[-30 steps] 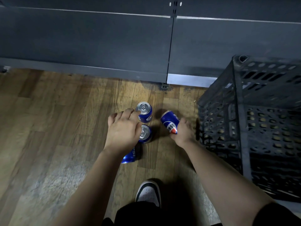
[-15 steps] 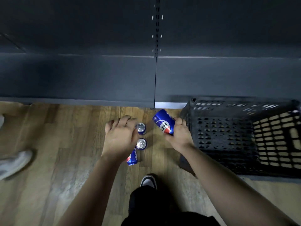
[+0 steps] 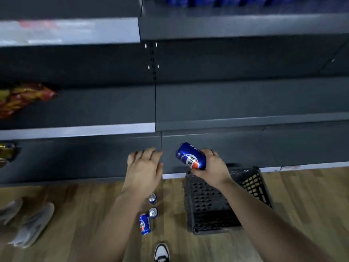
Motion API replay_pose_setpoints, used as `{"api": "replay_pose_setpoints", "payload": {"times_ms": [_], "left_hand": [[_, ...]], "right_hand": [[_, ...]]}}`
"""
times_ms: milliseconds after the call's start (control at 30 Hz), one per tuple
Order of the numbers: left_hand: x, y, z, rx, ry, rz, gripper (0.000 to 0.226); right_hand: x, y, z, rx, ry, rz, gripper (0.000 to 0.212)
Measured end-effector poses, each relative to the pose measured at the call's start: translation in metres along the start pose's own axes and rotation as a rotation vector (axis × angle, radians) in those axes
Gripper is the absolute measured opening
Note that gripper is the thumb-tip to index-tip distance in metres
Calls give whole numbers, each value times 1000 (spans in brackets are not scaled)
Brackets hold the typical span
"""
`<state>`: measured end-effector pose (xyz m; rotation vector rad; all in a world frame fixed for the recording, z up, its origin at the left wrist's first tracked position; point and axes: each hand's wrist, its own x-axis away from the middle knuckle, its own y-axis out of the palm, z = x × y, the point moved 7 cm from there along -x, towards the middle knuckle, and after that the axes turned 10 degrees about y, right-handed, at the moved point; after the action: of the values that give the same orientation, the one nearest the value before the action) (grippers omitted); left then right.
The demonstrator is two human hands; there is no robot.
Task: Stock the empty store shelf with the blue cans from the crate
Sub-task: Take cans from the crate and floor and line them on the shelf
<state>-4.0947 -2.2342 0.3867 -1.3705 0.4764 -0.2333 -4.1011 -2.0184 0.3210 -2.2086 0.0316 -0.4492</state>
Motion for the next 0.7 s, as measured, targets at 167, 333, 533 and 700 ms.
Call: {"api": "replay_pose_setpoints", "payload": {"times_ms": [167, 333, 533, 700], "left_hand": [[-32, -70, 29, 68, 49, 35, 34], [-58, -123, 53, 123, 144, 37, 53], [-84, -158, 82, 78, 295, 1, 81], [-89, -158, 94, 95, 356, -45, 73]], "right_hand": [[19, -89, -45, -50, -82, 66, 59], [38, -148, -83, -49, -165, 115, 62], [61, -178, -107, -80, -240, 112, 61], [73, -187, -118, -92, -273, 32, 63]]}}
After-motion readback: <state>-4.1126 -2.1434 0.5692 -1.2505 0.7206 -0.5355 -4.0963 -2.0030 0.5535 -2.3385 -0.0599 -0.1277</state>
